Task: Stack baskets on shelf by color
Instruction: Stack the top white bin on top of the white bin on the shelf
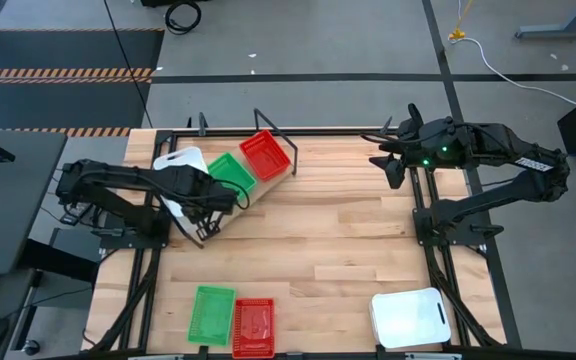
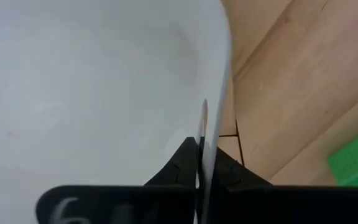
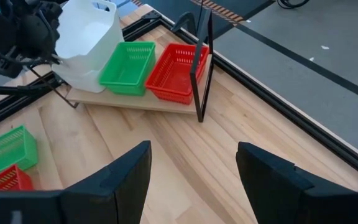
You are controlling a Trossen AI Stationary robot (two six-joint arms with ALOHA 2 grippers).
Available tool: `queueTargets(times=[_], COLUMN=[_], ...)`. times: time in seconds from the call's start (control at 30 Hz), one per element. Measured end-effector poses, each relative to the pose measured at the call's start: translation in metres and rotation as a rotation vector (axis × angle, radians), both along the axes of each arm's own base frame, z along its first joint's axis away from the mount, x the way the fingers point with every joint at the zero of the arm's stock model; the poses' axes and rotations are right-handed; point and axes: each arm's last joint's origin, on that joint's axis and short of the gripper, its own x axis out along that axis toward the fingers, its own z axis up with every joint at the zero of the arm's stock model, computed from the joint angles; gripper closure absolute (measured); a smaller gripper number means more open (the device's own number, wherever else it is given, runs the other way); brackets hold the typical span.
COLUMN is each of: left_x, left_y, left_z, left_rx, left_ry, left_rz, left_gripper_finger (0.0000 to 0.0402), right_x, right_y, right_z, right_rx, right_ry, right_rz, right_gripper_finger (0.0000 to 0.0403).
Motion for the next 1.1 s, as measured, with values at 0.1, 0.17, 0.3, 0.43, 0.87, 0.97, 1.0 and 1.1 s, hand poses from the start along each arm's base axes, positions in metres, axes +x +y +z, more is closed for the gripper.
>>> queueTargets(times=[0.1, 0.17, 0.3, 0.43, 0.87, 0.97, 1.0, 1.1], left_x=[0.001, 0.002, 0.006, 0.009, 0.019, 0.019, 0.019, 0.019], left_y=[-0.001, -0.001, -0.002, -0.003, 0.002, 0.005, 0.006, 0.007], left_z=[-0.007, -0.010, -0.011, -0.011, -0.011, -0.011, -0.011, -0.011], left_rx=[-0.022, -0.028, -0.061, -0.079, -0.043, -0.041, -0.040, -0.037], left_ry=[-0.003, -0.014, -0.053, -0.081, -0.201, -0.200, -0.200, -0.199], left_rz=[0.004, 0.016, 0.037, 0.038, 0.146, 0.172, 0.175, 0.192], left_gripper_finger=[0.0395, 0.0395, 0.0395, 0.0395, 0.0354, 0.0340, 0.0335, 0.0322], right_x=[0.000, 0.000, -0.001, -0.001, -0.001, -0.001, -0.001, -0.001], right_y=[0.000, 0.000, 0.000, 0.000, 0.000, 0.000, 0.000, 0.000], right_z=[0.000, 0.000, -0.001, -0.001, -0.002, -0.002, -0.002, -0.002], right_rx=[0.000, 0.000, 0.001, 0.001, 0.001, 0.002, 0.002, 0.004], right_ry=[0.000, 0.001, 0.013, 0.018, 0.021, 0.025, 0.025, 0.024], right_rz=[0.000, 0.000, 0.000, 0.000, 0.000, 0.000, 0.000, -0.001], right_gripper_finger=[0.0163, 0.0163, 0.0163, 0.0163, 0.0163, 0.0163, 0.0163, 0.0163])
